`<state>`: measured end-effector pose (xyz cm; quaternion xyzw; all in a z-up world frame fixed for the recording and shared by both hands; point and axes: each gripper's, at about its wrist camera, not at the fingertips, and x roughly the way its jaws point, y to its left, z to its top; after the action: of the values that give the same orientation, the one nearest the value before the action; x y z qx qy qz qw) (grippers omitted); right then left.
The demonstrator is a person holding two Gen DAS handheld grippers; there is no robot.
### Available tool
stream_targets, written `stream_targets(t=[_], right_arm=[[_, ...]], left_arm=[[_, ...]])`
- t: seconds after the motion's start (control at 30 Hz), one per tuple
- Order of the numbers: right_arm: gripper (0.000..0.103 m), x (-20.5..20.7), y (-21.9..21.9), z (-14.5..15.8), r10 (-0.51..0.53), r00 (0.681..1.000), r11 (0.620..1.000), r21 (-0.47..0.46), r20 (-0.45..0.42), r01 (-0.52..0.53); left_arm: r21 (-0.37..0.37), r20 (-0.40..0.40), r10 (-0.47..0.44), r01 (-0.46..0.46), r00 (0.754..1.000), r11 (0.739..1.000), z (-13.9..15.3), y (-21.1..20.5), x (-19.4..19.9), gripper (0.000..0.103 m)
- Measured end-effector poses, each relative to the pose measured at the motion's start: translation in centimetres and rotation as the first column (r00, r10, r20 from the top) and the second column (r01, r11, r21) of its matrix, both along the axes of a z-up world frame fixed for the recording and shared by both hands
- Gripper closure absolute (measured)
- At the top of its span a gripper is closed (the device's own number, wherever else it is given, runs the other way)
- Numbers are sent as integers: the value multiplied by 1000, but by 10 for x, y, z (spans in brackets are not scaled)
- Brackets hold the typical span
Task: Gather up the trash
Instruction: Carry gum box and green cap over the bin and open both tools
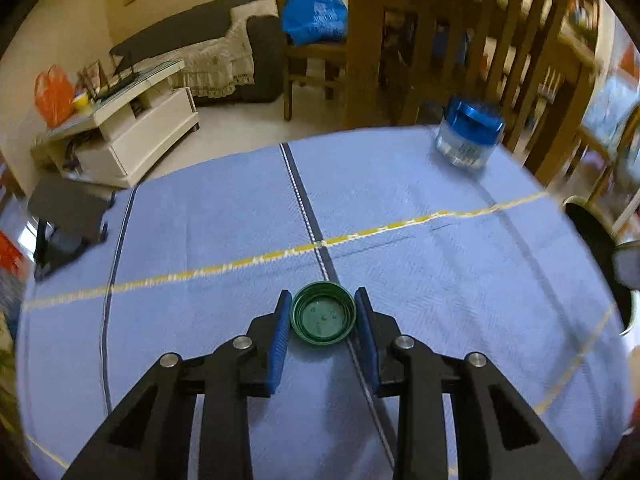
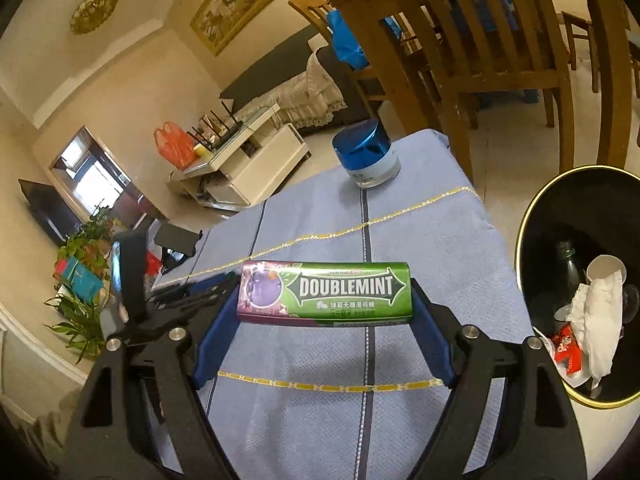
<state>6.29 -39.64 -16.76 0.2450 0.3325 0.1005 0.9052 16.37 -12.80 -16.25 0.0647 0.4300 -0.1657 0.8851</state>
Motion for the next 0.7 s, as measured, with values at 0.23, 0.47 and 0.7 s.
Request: stream_targets(t=[0.23,0.47,0.7], right_arm=[[24,-11,-1,8,-65,998,995,-75,25,67],[24,-16,-30,5,-149,986,980,-146,-75,137],[24,-47,-109,27,-345,938,912,-249,-33,326]], left_arm=[[-49,88,-26,31,996,998,36,-10,-42,73],[15,147,-104,103,984,995,54,-73,-57,73],[6,153,-211,212,965,977,56,-141,-70,73]])
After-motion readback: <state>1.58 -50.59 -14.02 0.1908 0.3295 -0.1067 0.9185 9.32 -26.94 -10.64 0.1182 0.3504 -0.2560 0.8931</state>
